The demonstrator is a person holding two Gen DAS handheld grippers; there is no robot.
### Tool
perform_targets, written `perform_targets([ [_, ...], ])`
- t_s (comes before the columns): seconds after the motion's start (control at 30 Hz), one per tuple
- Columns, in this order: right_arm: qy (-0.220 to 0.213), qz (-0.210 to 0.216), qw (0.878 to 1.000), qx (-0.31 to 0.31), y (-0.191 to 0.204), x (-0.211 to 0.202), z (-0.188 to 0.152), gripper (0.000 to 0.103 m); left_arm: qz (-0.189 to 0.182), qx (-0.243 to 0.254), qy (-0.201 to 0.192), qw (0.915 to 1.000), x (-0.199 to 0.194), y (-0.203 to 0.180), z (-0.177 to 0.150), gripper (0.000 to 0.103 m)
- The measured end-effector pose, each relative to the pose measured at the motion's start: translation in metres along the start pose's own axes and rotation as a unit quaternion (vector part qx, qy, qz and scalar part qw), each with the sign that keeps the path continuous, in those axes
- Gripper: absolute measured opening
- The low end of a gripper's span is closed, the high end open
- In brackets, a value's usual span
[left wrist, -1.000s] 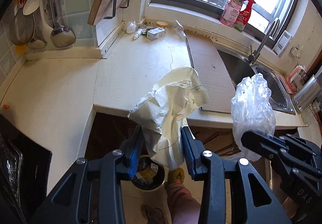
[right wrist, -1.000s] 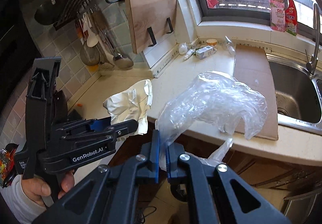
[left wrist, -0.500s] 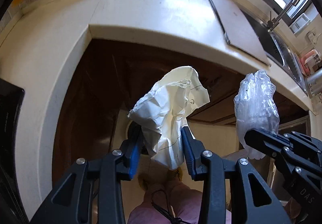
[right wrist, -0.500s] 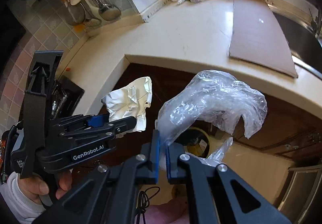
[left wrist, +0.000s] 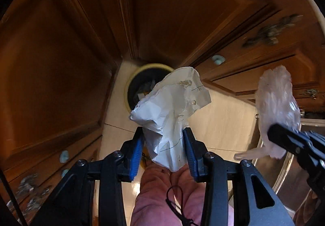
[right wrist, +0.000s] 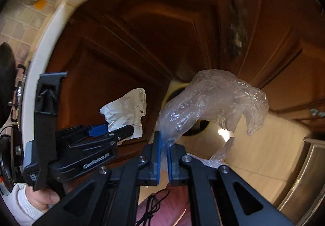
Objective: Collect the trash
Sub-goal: 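Open both tools over the bin to drop the paper and bag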
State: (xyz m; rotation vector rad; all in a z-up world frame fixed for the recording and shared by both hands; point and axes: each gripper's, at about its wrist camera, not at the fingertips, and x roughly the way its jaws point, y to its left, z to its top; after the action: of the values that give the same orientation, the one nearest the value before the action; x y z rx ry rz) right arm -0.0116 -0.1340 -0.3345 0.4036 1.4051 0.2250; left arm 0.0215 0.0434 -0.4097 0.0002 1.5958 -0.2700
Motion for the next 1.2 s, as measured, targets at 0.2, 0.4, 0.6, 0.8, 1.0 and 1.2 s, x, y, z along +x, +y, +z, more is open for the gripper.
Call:
perform_targets([
  [0.2, 0.034, -0.003, 0.999, 0.009, -0.024, 0.050, 0.000, 0.005, -0.002, -0.015, 0.022, 0.9996, 0.070, 0.007, 0.020, 0.042],
  [0.4, 0.054, -0.003, 0.998, 0.015, -0.040, 0.092, 0.007, 0.005, 0.020, -0.018, 0.027, 0.9993, 0.115, 0.011, 0.031, 0.061],
  [0.6, 0.068, -0.003, 0.998, 0.011, -0.051, 0.127, 0.015, 0.005, 0.036, -0.047, 0.015, 0.9981, 0.130, 0.039, 0.030, 0.066],
  [0.8, 0.088, 0.003, 0.996, 0.009, -0.052, 0.171, 0.023, 0.008, 0.086, -0.047, -0.022, 0.9950, 0.121, 0.063, 0.025, 0.067],
  [1.0, 0.105, 0.015, 0.994, 0.001, -0.042, 0.201, 0.035, 0.013, 0.102, -0.070, -0.052, 0.9910, 0.110, 0.091, 0.022, 0.072],
  [1.2, 0.092, 0.012, 0.996, 0.010, -0.039, 0.205, 0.036, 0.056, 0.108, -0.085, -0.058, 0.9889, 0.109, 0.101, 0.025, 0.073],
])
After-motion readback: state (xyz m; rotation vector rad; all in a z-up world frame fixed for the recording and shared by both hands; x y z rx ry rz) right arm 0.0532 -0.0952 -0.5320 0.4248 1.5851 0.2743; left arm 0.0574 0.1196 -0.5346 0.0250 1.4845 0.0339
